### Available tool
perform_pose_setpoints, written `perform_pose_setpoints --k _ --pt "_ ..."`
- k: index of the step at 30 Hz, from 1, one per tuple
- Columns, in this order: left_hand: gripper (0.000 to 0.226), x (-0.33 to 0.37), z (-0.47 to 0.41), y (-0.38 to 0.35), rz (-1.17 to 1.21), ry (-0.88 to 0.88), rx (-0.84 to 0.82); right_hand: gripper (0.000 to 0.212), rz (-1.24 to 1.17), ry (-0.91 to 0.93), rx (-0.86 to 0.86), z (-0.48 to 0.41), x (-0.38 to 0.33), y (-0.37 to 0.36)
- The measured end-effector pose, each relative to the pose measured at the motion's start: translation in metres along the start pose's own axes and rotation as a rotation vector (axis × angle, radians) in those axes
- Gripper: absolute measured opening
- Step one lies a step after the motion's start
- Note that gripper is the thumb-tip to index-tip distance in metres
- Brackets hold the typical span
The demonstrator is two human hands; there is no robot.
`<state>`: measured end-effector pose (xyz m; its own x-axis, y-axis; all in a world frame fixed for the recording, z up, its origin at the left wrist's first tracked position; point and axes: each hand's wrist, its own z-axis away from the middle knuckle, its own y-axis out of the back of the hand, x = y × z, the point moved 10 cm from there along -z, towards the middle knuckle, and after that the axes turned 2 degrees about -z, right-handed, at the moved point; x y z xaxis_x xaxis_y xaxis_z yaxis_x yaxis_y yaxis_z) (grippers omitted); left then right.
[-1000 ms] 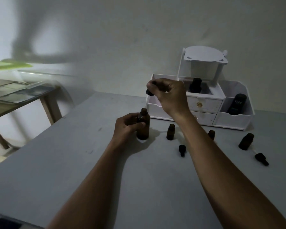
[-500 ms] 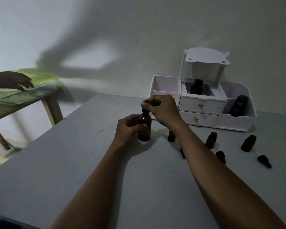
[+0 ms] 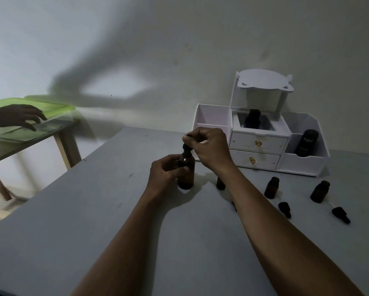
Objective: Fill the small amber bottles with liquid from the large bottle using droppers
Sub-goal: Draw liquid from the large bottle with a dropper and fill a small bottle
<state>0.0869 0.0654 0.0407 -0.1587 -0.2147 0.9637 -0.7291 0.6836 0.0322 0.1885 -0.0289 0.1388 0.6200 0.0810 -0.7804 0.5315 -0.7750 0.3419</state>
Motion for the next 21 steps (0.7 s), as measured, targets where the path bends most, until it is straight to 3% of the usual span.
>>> perform_pose_setpoints --k 10,12,17,21 --pt "0.034 -0.003 -0.003 0.000 -0.010 0.010 0.019 0.012 -0.088 0.080 0.052 -0.008 -0.032 0.020" --pt "0.035 0.007 -0.004 0.008 -0.106 -0.096 0.092 0.013 -0.115 0.096 0.081 -0.012 -0.041 0.031" --pt "0.034 0.060 0.026 0.029 -0.199 -0.421 0.460 0.014 -0.171 0.118 0.208 -0.015 -0.057 0.074" --pt "0.017 0.091 0.052 -0.001 -0.176 -0.563 0.411 0.014 -0.217 0.088 0.281 -0.008 -0.049 0.110"
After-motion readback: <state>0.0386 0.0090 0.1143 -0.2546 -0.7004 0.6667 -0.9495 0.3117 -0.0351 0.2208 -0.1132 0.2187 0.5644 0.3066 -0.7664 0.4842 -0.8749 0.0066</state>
